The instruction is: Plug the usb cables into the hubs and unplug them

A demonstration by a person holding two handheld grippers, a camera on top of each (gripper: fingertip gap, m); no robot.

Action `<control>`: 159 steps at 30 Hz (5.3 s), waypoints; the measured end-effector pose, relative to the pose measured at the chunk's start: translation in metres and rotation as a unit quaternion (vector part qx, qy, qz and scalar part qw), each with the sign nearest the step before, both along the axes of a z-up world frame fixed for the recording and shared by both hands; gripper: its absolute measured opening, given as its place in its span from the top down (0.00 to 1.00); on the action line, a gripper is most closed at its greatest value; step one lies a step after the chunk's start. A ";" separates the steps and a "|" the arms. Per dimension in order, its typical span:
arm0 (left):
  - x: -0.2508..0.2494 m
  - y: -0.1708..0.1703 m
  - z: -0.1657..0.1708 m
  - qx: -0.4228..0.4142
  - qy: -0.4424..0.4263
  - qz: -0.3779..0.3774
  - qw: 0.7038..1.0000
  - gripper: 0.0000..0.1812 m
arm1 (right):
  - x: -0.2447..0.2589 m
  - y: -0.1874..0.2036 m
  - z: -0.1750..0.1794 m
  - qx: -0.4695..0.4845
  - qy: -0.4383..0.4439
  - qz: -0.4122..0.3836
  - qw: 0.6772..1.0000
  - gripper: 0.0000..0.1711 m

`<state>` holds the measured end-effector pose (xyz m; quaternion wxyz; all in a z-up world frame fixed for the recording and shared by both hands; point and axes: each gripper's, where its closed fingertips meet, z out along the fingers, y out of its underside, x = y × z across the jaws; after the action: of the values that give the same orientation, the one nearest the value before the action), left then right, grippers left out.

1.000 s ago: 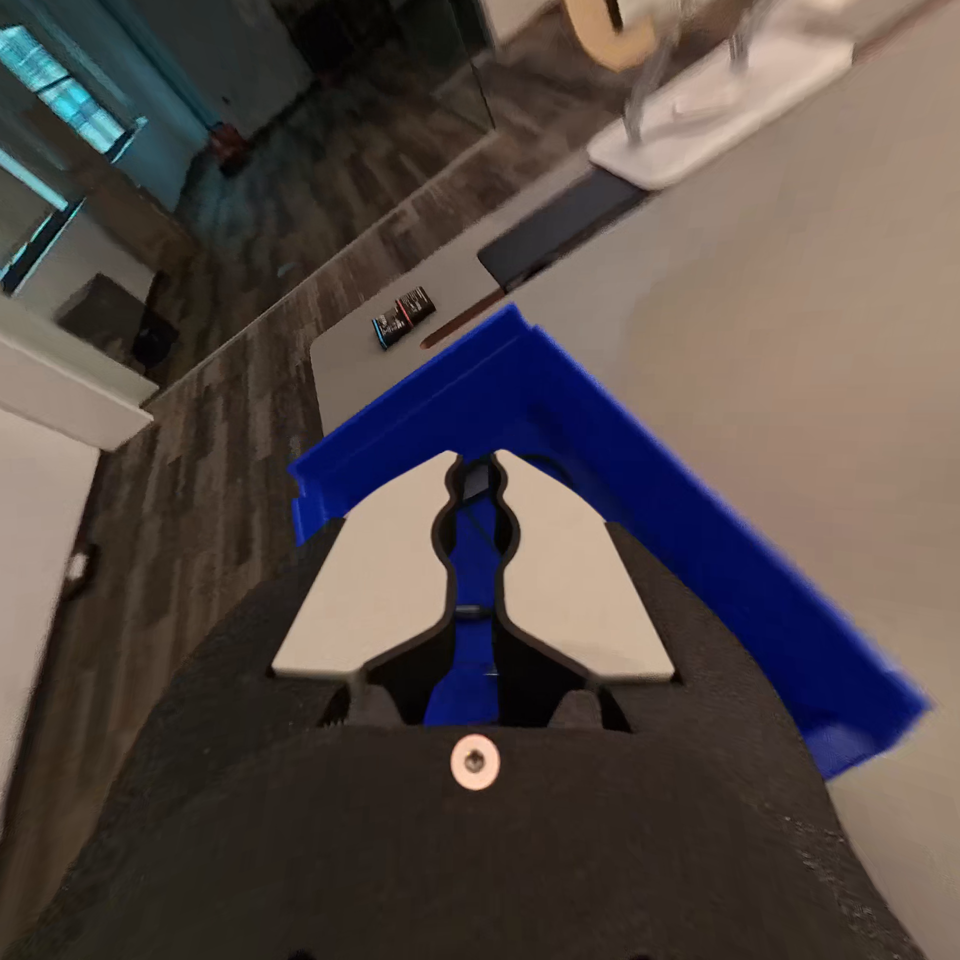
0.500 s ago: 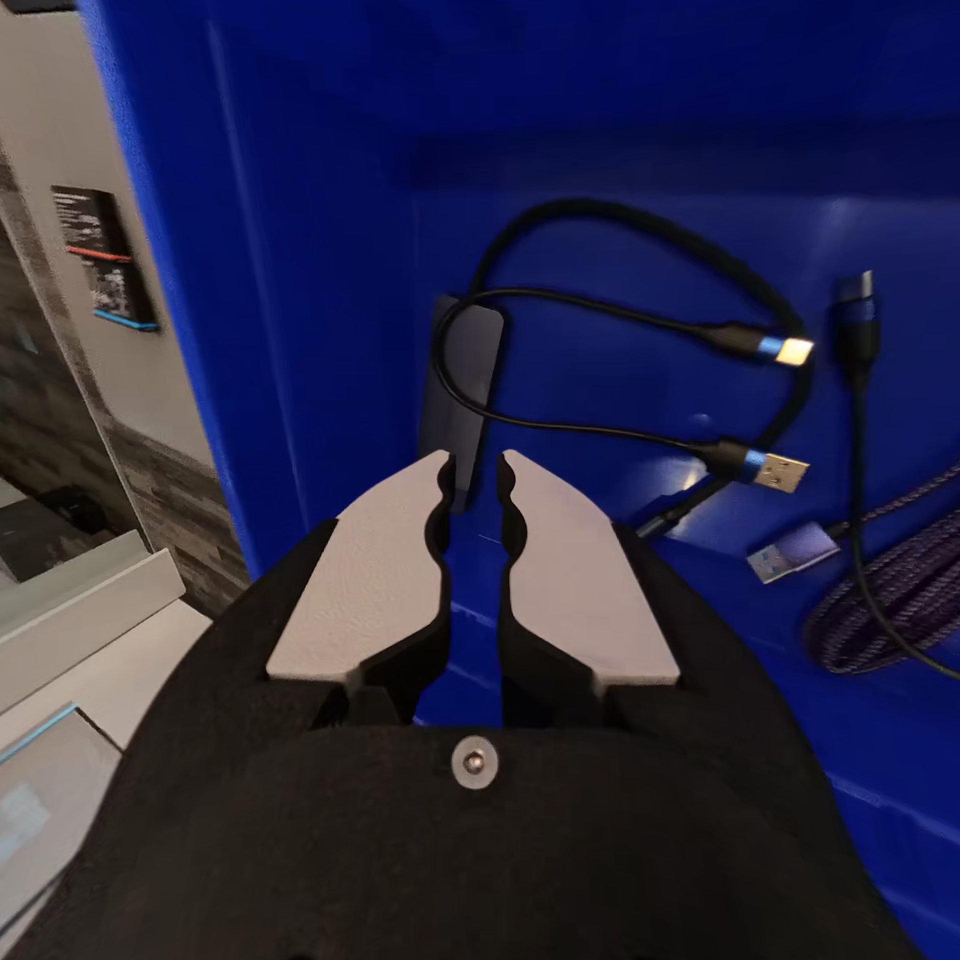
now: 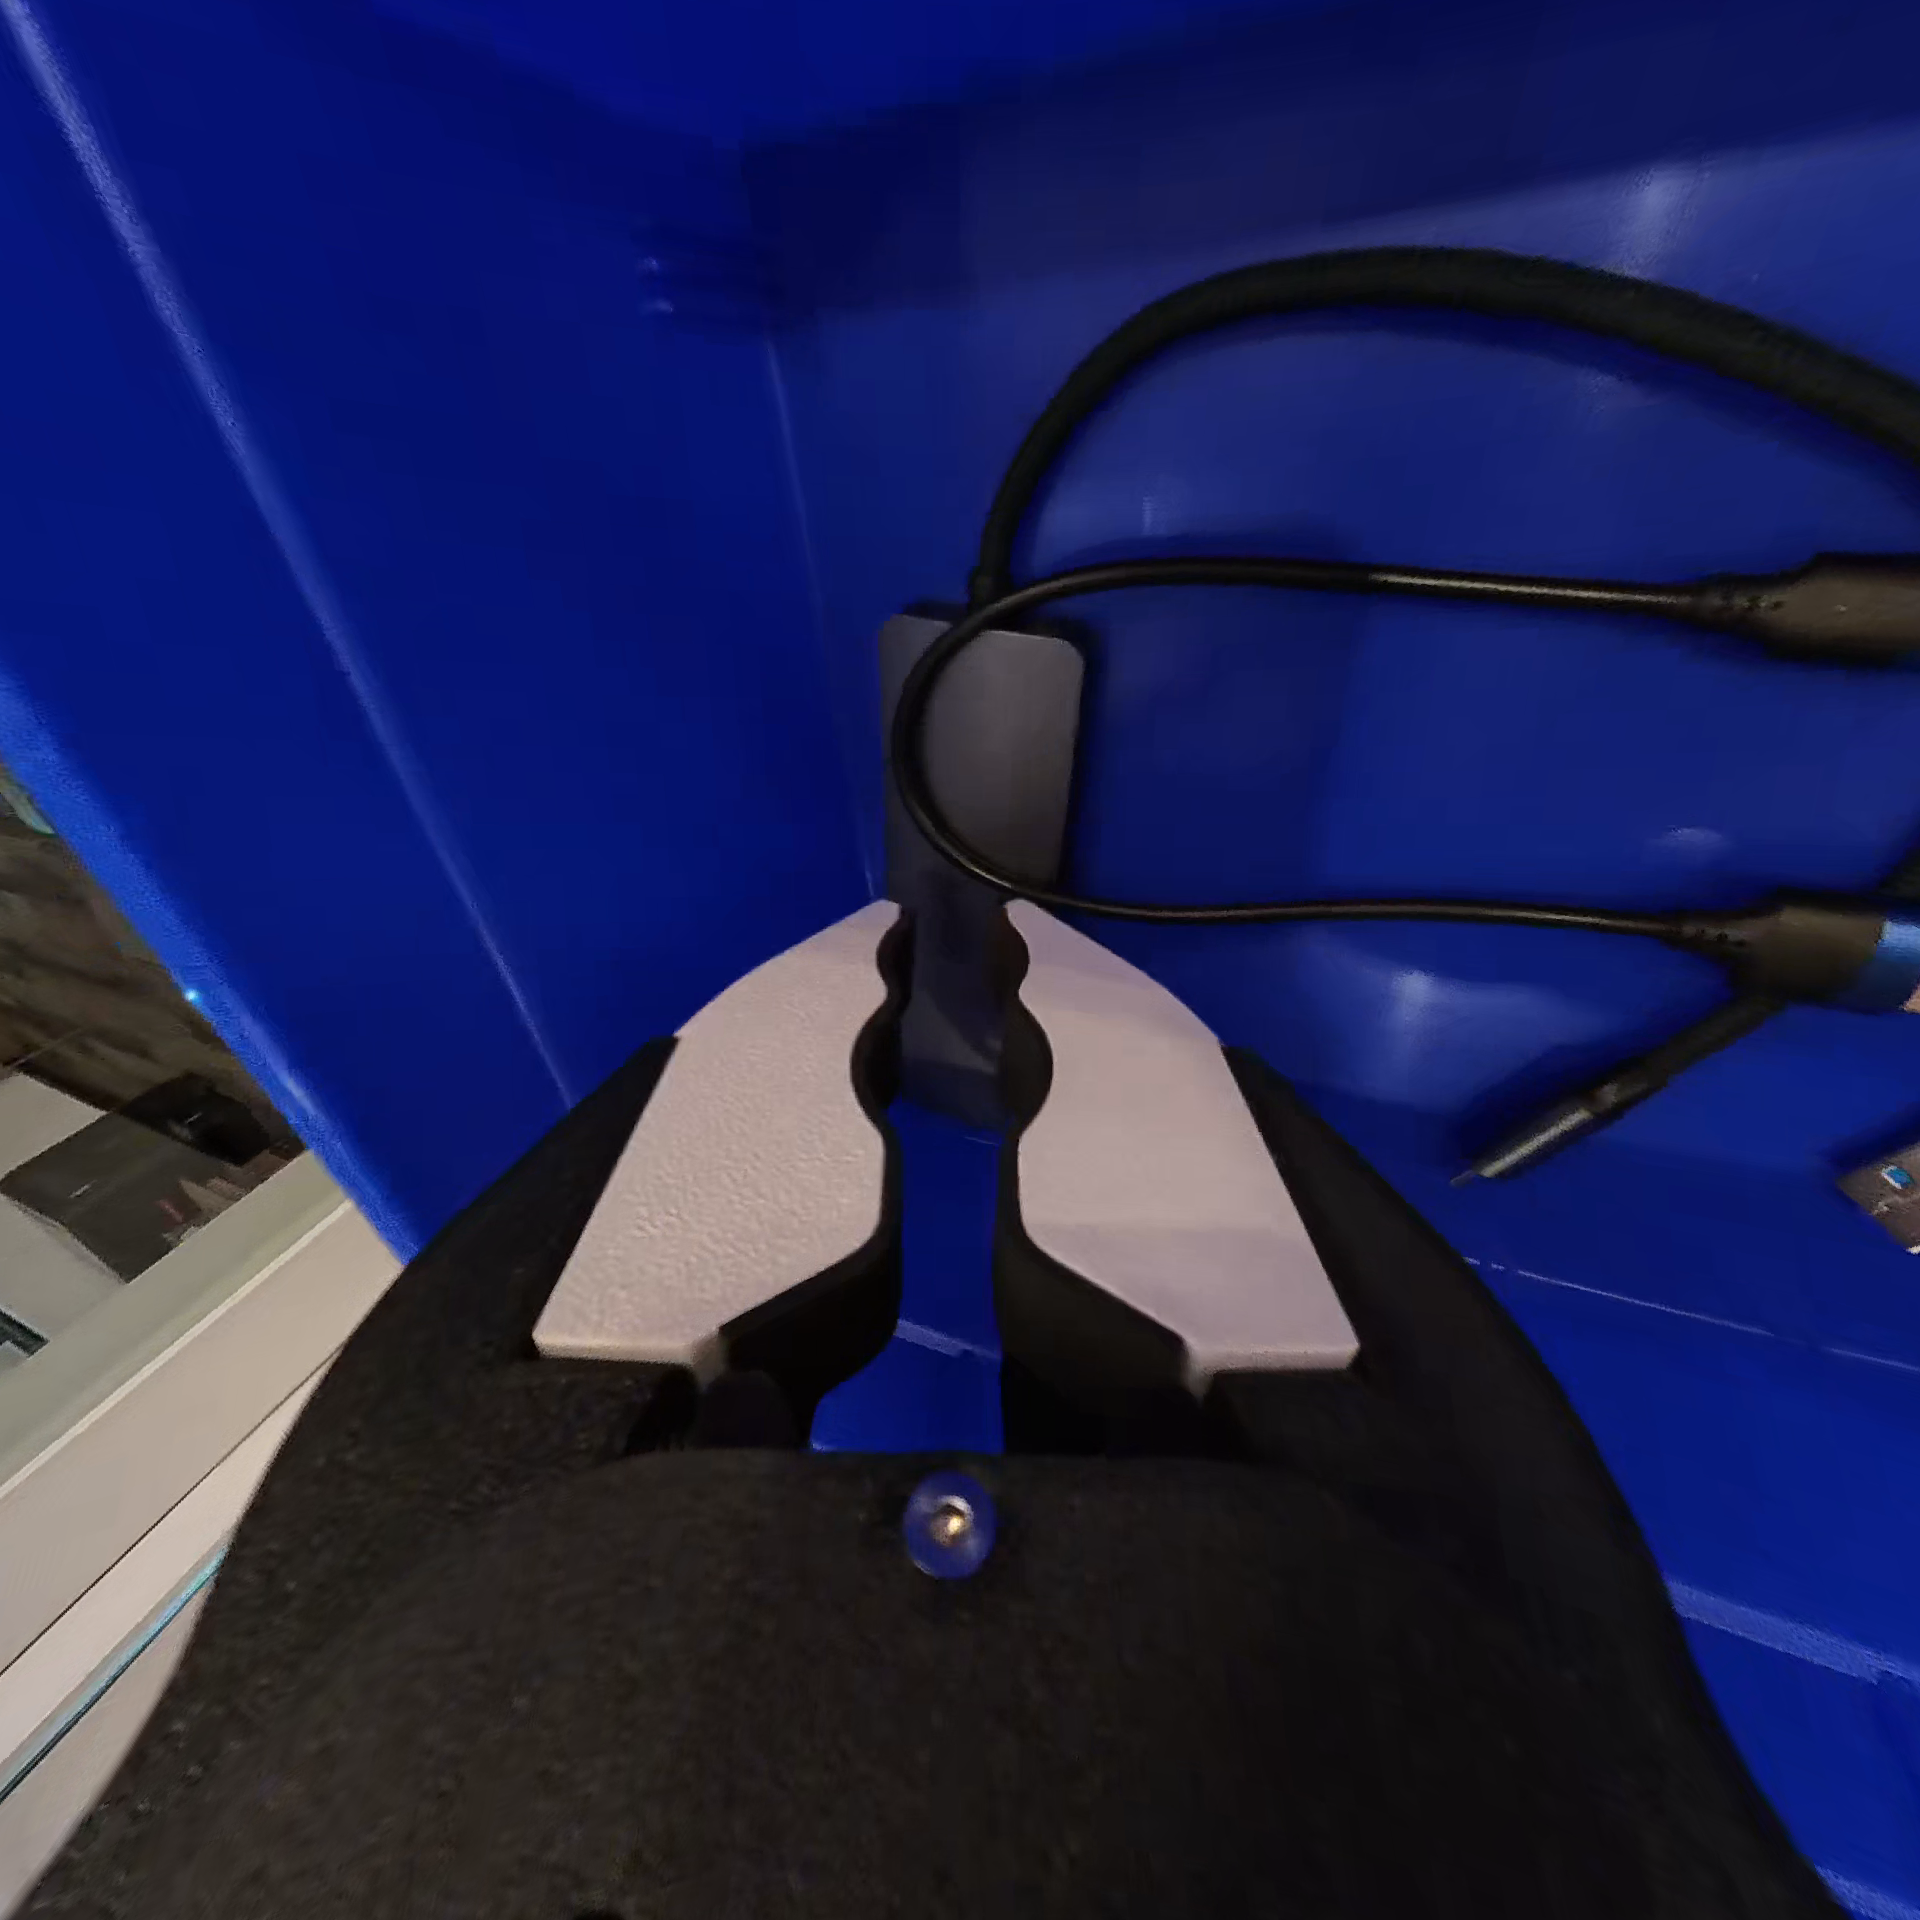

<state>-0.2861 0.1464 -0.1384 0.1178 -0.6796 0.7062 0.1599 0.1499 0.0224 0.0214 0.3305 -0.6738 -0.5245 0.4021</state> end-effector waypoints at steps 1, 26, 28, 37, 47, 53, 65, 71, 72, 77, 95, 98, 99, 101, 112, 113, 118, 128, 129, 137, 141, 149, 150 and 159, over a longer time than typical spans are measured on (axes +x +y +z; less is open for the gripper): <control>0.001 0.001 0.000 -0.001 -0.004 0.002 1.000 0.93 | -0.001 -0.001 -0.002 -0.002 -0.002 0.003 1.000 0.83; 0.021 -0.013 -0.001 -0.085 -0.077 0.001 0.993 0.86 | -0.028 -0.026 -0.025 -0.035 -0.035 0.068 0.996 0.85; 0.022 -0.008 -0.005 -0.062 -0.063 -0.011 0.996 0.86 | -0.032 -0.029 -0.026 -0.033 -0.038 0.075 0.996 0.85; 0.029 -0.011 -0.009 -0.045 -0.076 0.015 0.996 0.83 | -0.043 -0.038 -0.024 -0.034 -0.035 0.099 0.994 0.85; 0.041 -0.036 -0.007 -0.049 -0.077 -0.013 0.996 0.86 | -0.037 -0.038 -0.029 -0.039 -0.035 0.100 0.994 0.85; 0.030 -0.031 0.002 -0.090 -0.122 0.060 0.987 0.92 | -0.034 -0.035 -0.034 -0.047 -0.039 0.094 0.994 0.85; 0.005 -0.090 0.022 -0.139 -0.057 0.050 0.987 0.90 | -0.034 -0.033 -0.042 -0.062 -0.028 0.104 0.992 0.85; 0.000 -0.137 0.033 -0.142 -0.009 -0.008 0.990 0.94 | -0.035 -0.034 -0.044 -0.069 -0.022 0.110 0.991 0.85; -0.004 -0.140 0.031 -0.135 0.008 -0.014 0.991 0.94 | -0.036 -0.035 -0.044 -0.070 -0.019 0.112 0.991 0.85; -0.014 -0.150 0.014 -0.134 0.033 -0.015 0.990 0.93 | -0.038 -0.038 -0.043 -0.073 -0.009 0.116 0.991 0.85; -0.014 -0.149 -0.010 -0.080 0.053 -0.065 0.993 0.93 | -0.034 -0.050 -0.037 -0.077 -0.012 0.127 0.989 0.87; -0.009 -0.149 -0.014 -0.098 0.043 -0.054 0.993 0.93 | -0.036 -0.052 -0.037 -0.076 -0.011 0.130 0.989 0.88; -0.009 -0.149 -0.014 -0.103 0.044 -0.052 0.992 0.92 | -0.036 -0.053 -0.036 -0.076 -0.011 0.131 0.988 0.88; -0.009 -0.149 -0.014 -0.113 0.039 -0.037 0.992 0.92 | -0.035 -0.055 -0.035 -0.075 -0.010 0.133 0.988 0.88; -0.016 -0.154 -0.001 -0.120 0.043 0.034 0.991 0.96 | -0.022 -0.059 -0.026 -0.068 0.011 0.130 0.989 0.88; -0.017 -0.152 0.006 -0.106 0.042 0.039 0.993 0.96 | -0.021 -0.059 -0.025 -0.067 0.013 0.130 0.989 0.88; -0.028 -0.138 0.063 -0.011 0.060 0.060 0.996 0.97 | -0.016 -0.062 -0.021 -0.061 0.030 0.134 0.989 0.88; -0.021 -0.119 0.182 0.136 0.119 0.071 0.981 0.97 | -0.003 -0.068 -0.009 -0.042 0.054 0.144 0.987 0.88; -0.020 -0.118 0.191 0.145 0.123 0.073 0.979 0.97 | -0.001 -0.070 -0.007 -0.041 0.057 0.146 0.987 0.88; 0.002 -0.110 0.273 0.224 0.092 0.089 0.966 0.97 | 0.011 -0.077 0.005 -0.020 0.070 0.152 0.986 0.88; 0.022 -0.111 0.330 0.270 0.060 0.092 0.957 0.97 | 0.020 -0.079 0.011 -0.012 0.080 0.153 0.985 0.88; 0.128 -0.135 0.374 0.266 -0.059 0.026 0.962 0.97 | 0.045 -0.081 0.020 -0.001 0.092 0.139 0.986 0.88; 0.145 -0.139 0.367 0.253 -0.073 0.012 0.965 0.97 | 0.049 -0.082 0.020 -0.001 0.094 0.137 0.986 0.88; 0.284 -0.157 0.235 0.106 -0.162 -0.113 0.975 0.96 | 0.081 -0.091 0.014 -0.004 0.087 0.103 0.991 0.88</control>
<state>-0.0021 -0.0106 0.0966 0.3194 -0.5962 0.7288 0.1069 0.2307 -0.0685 0.0356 0.3293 -0.5794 -0.5591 0.4933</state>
